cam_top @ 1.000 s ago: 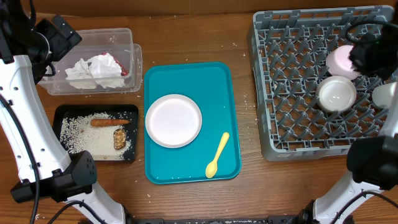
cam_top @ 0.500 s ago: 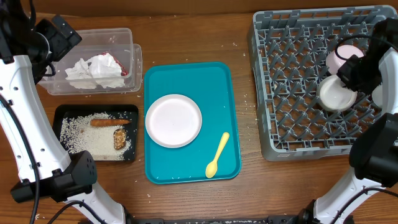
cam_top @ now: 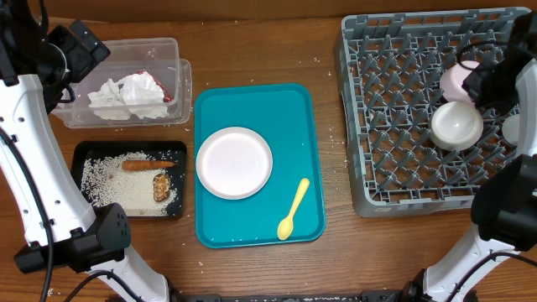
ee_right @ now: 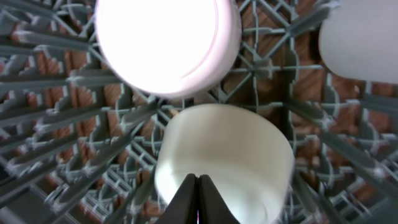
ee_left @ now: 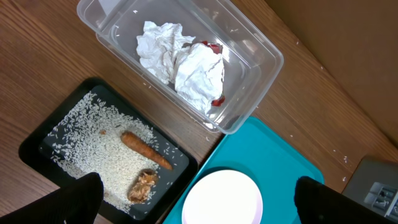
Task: Sort waste into correct bins and load items into the dishwasher
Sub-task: 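Adjust the white bowl upright in the rack with the right gripper, then move the right gripper back over the white plate on the tray, then grasp the white plate rim with the right gripper and lift it, then carry the white plate right to the back of the dish rack, then lower the plate upright into the rack slots with the right gripper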
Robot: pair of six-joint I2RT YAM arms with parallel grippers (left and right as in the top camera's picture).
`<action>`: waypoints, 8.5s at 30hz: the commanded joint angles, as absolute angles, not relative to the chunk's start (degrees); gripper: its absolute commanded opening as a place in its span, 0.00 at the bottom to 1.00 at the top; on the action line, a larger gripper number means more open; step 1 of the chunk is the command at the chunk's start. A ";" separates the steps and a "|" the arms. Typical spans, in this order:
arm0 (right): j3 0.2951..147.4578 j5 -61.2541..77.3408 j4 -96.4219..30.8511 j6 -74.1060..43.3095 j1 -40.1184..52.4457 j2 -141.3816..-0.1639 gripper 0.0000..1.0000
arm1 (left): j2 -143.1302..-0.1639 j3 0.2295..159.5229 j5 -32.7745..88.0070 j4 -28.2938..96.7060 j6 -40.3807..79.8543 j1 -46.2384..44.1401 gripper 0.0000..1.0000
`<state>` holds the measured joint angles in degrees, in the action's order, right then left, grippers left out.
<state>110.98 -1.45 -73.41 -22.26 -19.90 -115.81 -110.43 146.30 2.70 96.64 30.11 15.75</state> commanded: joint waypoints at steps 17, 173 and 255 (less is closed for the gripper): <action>106.83 -2.55 -75.31 -21.21 -20.03 -117.71 0.04 | -110.61 146.41 1.91 96.68 30.87 15.35 1.00; 135.20 -35.11 -68.64 -5.93 -0.27 -128.07 0.04 | -110.61 146.41 1.91 96.68 30.87 15.35 1.00; 137.21 -2.17 -65.14 -13.34 -4.19 -141.58 0.04 | -110.61 146.41 1.91 96.68 30.87 15.35 1.00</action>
